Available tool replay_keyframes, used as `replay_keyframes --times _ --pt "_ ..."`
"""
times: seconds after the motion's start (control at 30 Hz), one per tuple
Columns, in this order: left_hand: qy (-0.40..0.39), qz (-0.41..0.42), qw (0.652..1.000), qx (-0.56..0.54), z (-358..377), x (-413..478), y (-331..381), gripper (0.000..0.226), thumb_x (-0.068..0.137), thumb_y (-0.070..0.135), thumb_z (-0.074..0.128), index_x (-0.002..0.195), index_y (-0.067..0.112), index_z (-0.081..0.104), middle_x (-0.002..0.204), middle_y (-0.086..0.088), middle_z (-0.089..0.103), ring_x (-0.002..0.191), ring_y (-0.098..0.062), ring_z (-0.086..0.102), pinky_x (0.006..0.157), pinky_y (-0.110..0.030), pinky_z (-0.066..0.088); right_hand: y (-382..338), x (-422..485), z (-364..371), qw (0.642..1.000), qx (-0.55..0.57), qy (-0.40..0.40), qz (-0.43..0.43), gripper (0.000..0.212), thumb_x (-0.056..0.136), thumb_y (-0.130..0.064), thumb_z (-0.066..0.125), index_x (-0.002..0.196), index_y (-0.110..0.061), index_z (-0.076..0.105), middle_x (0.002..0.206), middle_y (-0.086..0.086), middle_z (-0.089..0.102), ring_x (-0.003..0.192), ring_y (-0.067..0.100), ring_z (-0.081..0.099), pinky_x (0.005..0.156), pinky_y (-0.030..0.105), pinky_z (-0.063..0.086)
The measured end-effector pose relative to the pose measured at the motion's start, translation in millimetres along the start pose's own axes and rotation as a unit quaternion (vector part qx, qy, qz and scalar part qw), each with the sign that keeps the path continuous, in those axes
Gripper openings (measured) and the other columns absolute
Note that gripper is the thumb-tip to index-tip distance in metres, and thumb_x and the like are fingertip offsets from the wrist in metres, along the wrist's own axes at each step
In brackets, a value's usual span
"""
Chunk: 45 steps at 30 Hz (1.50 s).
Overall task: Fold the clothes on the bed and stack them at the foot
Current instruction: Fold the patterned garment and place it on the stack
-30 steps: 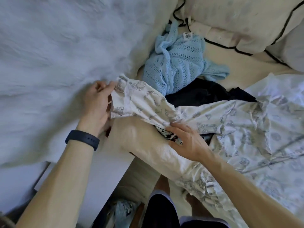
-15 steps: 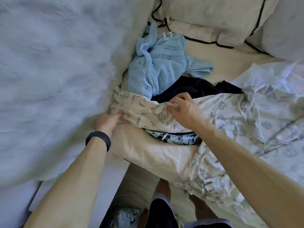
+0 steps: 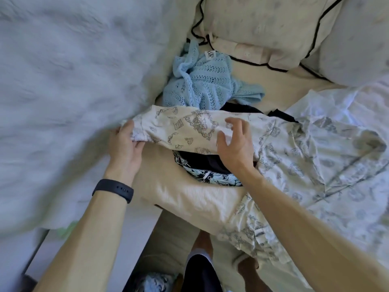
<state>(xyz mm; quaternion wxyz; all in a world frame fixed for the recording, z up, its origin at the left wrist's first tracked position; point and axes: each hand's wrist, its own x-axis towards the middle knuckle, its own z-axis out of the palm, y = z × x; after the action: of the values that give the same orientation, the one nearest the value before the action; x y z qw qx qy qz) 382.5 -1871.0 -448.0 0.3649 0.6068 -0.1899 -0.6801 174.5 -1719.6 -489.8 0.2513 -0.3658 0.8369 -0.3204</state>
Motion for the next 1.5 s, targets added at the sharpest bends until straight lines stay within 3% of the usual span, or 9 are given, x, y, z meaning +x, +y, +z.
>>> replay_keyframes --times 0.17,0.33,0.47,0.53,0.67,0.8,0.93,1.27,1.5 --pt "-0.157 0.117 0.978 0.074 60.5 -84.1 3.4 0.014 0.084 0.015 0.066 0.079 0.022 0.056 0.086 -0.003 0.062 0.075 -0.020 0.059 0.071 -0.035 0.046 12.8 -22.4 -61.1 0.878 0.369 -0.101 0.289 0.061 0.097 -0.062 0.054 0.138 -0.017 0.055 0.138 0.002 0.061 0.126 0.021 0.060 0.104 0.042 0.047" --pt "-0.427 0.149 0.831 0.324 121.8 -218.3 -76.8 0.021 0.076 0.025 0.070 0.071 0.026 0.051 0.068 0.017 0.049 0.066 -0.003 0.046 0.064 -0.018 0.037 50.9 -101.7 -188.5 0.676 0.651 -0.214 0.272 0.096 0.084 -0.085 0.052 0.144 -0.009 0.052 0.144 0.023 0.055 0.133 0.044 0.053 0.104 0.061 0.046" --pt "-0.549 0.146 0.658 0.494 147.5 -309.9 -182.5 0.015 0.079 0.022 0.072 0.081 0.028 0.059 0.074 0.014 0.060 0.075 -0.005 0.056 0.079 -0.031 0.049 110.8 -183.6 -261.7 0.727 0.618 -0.107 0.278 0.040 0.095 -0.042 0.060 0.081 -0.008 0.077 0.082 0.013 0.072 0.080 0.026 0.073 0.069 0.036 0.061" --pt "-0.571 0.135 0.646 0.488 150.7 -336.3 -227.3 0.010 0.082 0.024 0.072 0.087 0.029 0.065 0.098 0.022 0.068 0.096 0.002 0.062 0.089 -0.021 0.048 158.0 -226.9 -276.5 0.754 0.555 -0.024 0.350 0.021 0.078 -0.025 0.067 0.067 -0.010 0.076 0.070 0.010 0.070 0.062 0.021 0.071 0.054 0.030 0.058" --pt "-0.472 0.211 0.649 0.559 141.9 -335.6 -309.8 0.014 0.090 0.032 0.056 0.100 0.028 0.065 0.109 0.013 0.067 0.102 -0.009 0.061 0.085 -0.028 0.050 269.0 -297.1 -261.5 0.751 0.434 0.068 0.493 0.010 0.092 -0.016 0.067 0.084 -0.015 0.072 0.065 0.005 0.070 0.048 0.017 0.066 0.045 0.027 0.053" --pt "-0.329 0.195 0.438 0.814 117.3 -277.4 -357.6 0.053 0.095 0.034 0.050 0.146 0.026 0.039 0.157 -0.007 0.028 0.144 -0.035 0.027 0.116 -0.050 0.027 343.4 -320.0 -231.1 0.796 0.300 0.085 0.519 0.022 0.090 -0.022 0.076 0.102 -0.014 0.060 0.095 0.016 0.072 0.069 0.024 0.068 0.066 0.037 0.051" --pt "-0.285 0.186 0.375 0.862 94.4 -228.1 -360.2 0.062 0.096 0.033 0.046 0.153 0.043 0.024 0.167 -0.001 0.012 0.153 -0.032 0.006 0.121 -0.057 0.012 363.4 -319.0 -222.7 0.820 0.191 0.099 0.530 0.033 0.087 -0.025 0.072 0.113 -0.009 0.060 0.105 0.022 0.067 0.091 0.038 0.065 0.076 0.048 0.052" --pt "-0.104 0.378 0.511 0.765 136.0 -161.3 -301.9 0.049 0.087 0.019 0.064 0.133 0.018 0.047 0.133 -0.008 0.044 0.109 -0.031 0.050 0.084 -0.043 0.046 274.3 -229.4 -237.7 0.939 0.002 0.106 0.328 0.051 0.094 -0.036 0.066 0.136 -0.010 0.052 0.136 0.013 0.052 0.132 0.033 0.042 0.112 0.051 0.035" --pt "-0.198 0.391 0.529 0.727 150.4 -106.1 -272.0 0.016 0.094 0.029 0.059 0.109 0.025 0.062 0.091 0.005 0.067 0.083 -0.022 0.064 0.054 -0.030 0.034 201.5 -28.3 -181.9 0.991 -0.036 -0.043 0.125 0.055 0.098 -0.055 0.055 0.141 -0.021 0.048 0.140 0.000 0.057 0.128 0.022 0.052 0.104 0.043 0.045"
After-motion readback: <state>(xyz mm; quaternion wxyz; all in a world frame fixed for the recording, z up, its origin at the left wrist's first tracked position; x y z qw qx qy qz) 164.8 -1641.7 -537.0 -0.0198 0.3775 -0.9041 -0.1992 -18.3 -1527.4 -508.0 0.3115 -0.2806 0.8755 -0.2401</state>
